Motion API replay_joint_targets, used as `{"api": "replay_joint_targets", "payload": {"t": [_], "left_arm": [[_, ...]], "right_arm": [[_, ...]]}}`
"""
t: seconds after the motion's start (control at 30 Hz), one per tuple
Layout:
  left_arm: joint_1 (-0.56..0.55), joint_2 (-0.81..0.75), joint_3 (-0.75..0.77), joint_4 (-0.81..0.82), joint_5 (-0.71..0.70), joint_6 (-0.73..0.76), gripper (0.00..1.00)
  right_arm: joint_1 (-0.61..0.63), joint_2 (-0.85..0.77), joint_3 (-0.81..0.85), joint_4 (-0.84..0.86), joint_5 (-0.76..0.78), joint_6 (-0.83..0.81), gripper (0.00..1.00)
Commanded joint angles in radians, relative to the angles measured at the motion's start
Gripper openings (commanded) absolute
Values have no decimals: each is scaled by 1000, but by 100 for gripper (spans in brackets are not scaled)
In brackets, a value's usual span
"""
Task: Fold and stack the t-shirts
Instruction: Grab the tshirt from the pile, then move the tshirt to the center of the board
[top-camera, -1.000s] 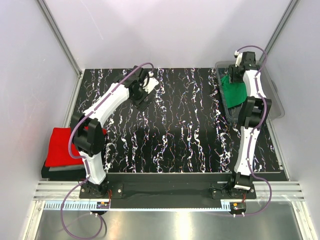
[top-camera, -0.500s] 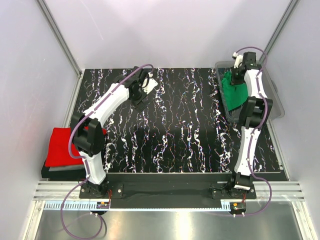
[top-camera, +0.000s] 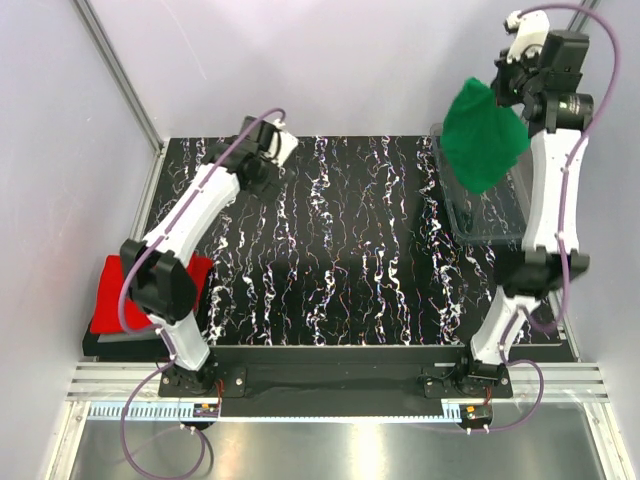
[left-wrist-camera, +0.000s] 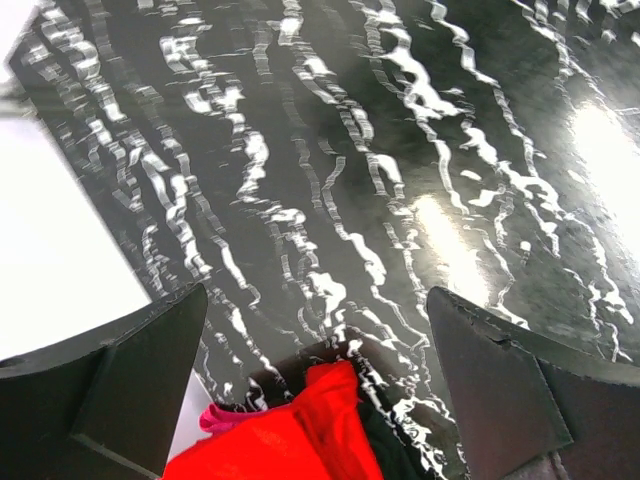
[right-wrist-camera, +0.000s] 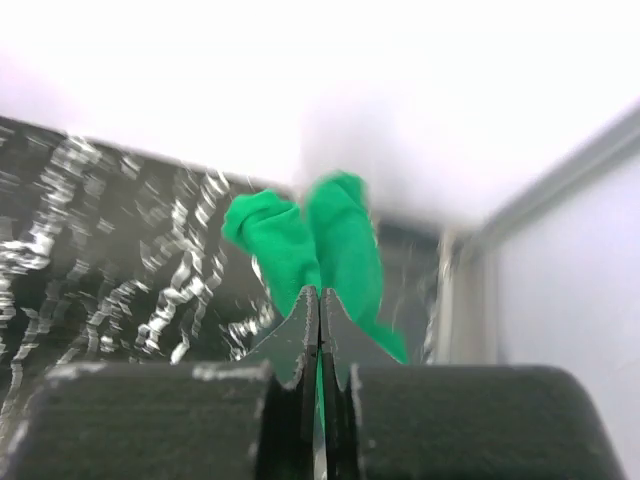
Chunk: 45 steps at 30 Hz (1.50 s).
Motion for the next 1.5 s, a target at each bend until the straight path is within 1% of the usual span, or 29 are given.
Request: {"api": "replay_joint_targets", "payload": {"t": [0.0,0.07,0.1,0.17,0.2,0.27,0.33,0.4,0.47,0.57,0.6,0.63,0.67,0.7,0.73,0.77,0.8,0.83,0.87,0.9,0.93,0.97,1.0,1.03,1.07,1.13,1.27,1.4,1.47], "left_arm": [[49,-109,15,44,-36,-49,99],[80,-161,-31,39,-16,-87,99],[90,-185,-54,42,-8,-99,99],[123,-262,-137,52,17,-127,99],[133,-288,-169,74,15,-136,99],[155,-354,-244,87,14,-156,99],[169,-408,-288,110,14,-156,99],[179,-432,-320,116,-2,-153,99],[184,-469,-331,115,-3,-143,99],[184,-517,-358,115,13,-121,99],[184,-523,-364,113,15,-119,99],[184,-531,-375,112,17,-121,99],[184,-529,-375,107,20,-124,99],[184,-523,-372,92,23,-132,99],[184,-520,-372,87,29,-135,99],[190,-512,-372,82,33,-135,99],[193,-497,-369,75,37,-135,99],[201,-485,-365,69,41,-138,99],[228,-473,-346,58,47,-141,99],[245,-462,-343,50,53,-141,99],[276,-451,-355,50,72,-142,99],[287,-446,-361,58,86,-141,99],[296,-434,-367,61,102,-153,99],[305,-430,-374,61,136,-167,99],[327,-423,-377,58,159,-178,99],[372,-420,-387,50,216,-208,99],[393,-434,-430,65,219,-193,99],[393,-388,-429,72,250,-201,99],[393,-383,-418,75,230,-196,98]], "right_arm": [[130,-174,-45,26,-5,-118,0],[223,-224,-53,17,27,-179,0],[313,-236,-52,0,49,-204,0],[409,-259,-39,-5,82,-265,0],[483,-259,-27,-6,111,-276,0],[553,-244,40,-18,139,-281,0],[604,-212,108,-49,161,-262,0],[607,-192,100,-40,190,-210,0],[605,-155,35,-23,230,-184,0],[604,-93,-77,27,219,-158,0],[605,-67,-94,52,196,-153,6],[604,6,-85,51,188,-138,18],[605,52,-75,44,210,-129,38],[605,95,-61,41,316,-117,47],[604,171,-37,41,379,-117,53],[605,202,-26,32,467,-121,53],[604,219,-18,18,474,-126,53],[604,206,-48,8,445,-132,53],[604,175,-94,11,290,-139,53],[604,137,-155,20,174,-164,53],[607,40,-335,50,74,-231,53],[615,-16,-452,166,-91,-280,53],[646,-124,-692,242,-145,-338,53],[676,-166,-802,320,-170,-456,53],[711,-196,-894,456,-146,-507,54],[819,-211,-1007,491,-115,-593,54],[892,-172,-978,520,-204,-516,54],[952,-60,-864,540,-226,-460,54],[995,-24,-825,537,-227,-456,54]]}}
